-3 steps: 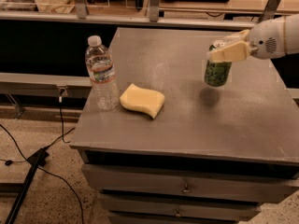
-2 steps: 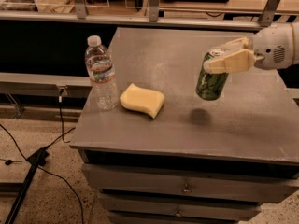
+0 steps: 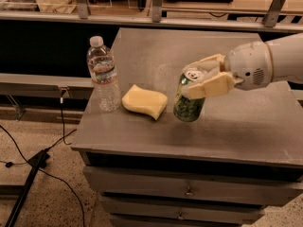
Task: Move green can near sponge
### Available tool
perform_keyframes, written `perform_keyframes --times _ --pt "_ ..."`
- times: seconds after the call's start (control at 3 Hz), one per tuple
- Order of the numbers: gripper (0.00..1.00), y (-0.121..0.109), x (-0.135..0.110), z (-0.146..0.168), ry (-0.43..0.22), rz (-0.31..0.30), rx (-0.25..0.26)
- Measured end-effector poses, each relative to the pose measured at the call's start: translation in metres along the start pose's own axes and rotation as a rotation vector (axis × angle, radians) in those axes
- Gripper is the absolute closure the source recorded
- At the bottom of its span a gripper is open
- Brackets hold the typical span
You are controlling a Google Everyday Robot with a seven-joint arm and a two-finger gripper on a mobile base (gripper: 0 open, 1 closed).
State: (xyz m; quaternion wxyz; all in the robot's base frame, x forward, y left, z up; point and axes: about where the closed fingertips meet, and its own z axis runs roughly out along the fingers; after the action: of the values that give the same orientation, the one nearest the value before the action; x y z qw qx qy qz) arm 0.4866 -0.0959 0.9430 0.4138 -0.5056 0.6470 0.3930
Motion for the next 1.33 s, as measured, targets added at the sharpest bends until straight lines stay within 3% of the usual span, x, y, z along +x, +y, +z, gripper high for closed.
perform_keyframes --times 0.33,0.67,1.0,1.33 --pt "0.74 0.011 -0.001 0.029 0.032 -0.143 0.007" --pt "0.50 0.011 0.002 0.040 0.067 -0.192 0.012" --pt "0.27 0.005 0.011 0.048 0.107 -0.179 0.001" --pt "0.00 -0.004 0.021 0.054 0.142 -0.116 -0.036"
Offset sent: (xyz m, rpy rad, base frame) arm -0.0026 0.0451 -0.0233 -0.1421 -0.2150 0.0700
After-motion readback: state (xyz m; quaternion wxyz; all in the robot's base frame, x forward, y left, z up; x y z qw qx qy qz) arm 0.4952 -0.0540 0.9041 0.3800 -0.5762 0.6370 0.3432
